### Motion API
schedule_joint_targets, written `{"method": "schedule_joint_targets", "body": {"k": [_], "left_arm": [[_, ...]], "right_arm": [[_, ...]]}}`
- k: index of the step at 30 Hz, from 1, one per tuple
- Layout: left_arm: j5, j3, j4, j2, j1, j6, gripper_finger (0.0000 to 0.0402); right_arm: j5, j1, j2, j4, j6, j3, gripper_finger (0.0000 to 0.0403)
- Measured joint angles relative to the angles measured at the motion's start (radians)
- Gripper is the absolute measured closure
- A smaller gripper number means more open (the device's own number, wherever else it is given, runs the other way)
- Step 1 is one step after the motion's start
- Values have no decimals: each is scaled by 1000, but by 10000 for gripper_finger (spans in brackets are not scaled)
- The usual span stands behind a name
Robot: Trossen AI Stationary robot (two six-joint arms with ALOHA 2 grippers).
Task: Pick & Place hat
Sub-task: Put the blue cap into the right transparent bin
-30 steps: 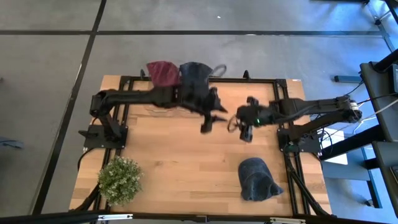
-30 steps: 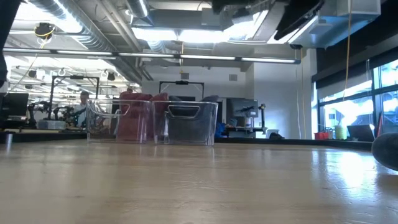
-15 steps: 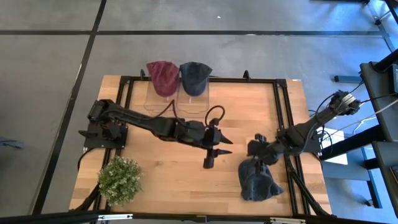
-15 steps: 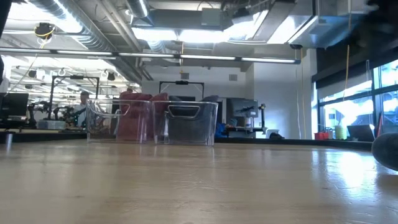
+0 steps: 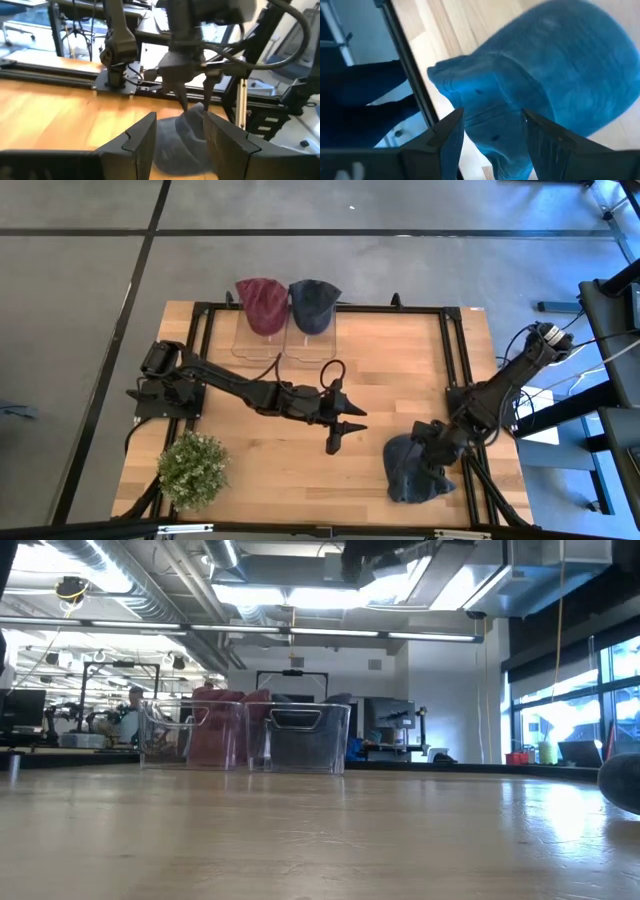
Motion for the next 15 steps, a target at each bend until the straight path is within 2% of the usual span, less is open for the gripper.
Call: {"method": "schedule_joint_targets", "body": {"k": [4, 8, 15], "left_arm": [[-23, 0, 8, 0, -8, -9, 243], [-31, 0, 15, 0, -13, -10, 240], [-31, 0, 13, 0, -18, -19, 242]], "right_arm": [[40, 67, 26, -66, 118, 0, 208], [2, 110, 73, -144, 219, 0, 208], [-13, 145, 173, -119, 222, 0, 208]]}}
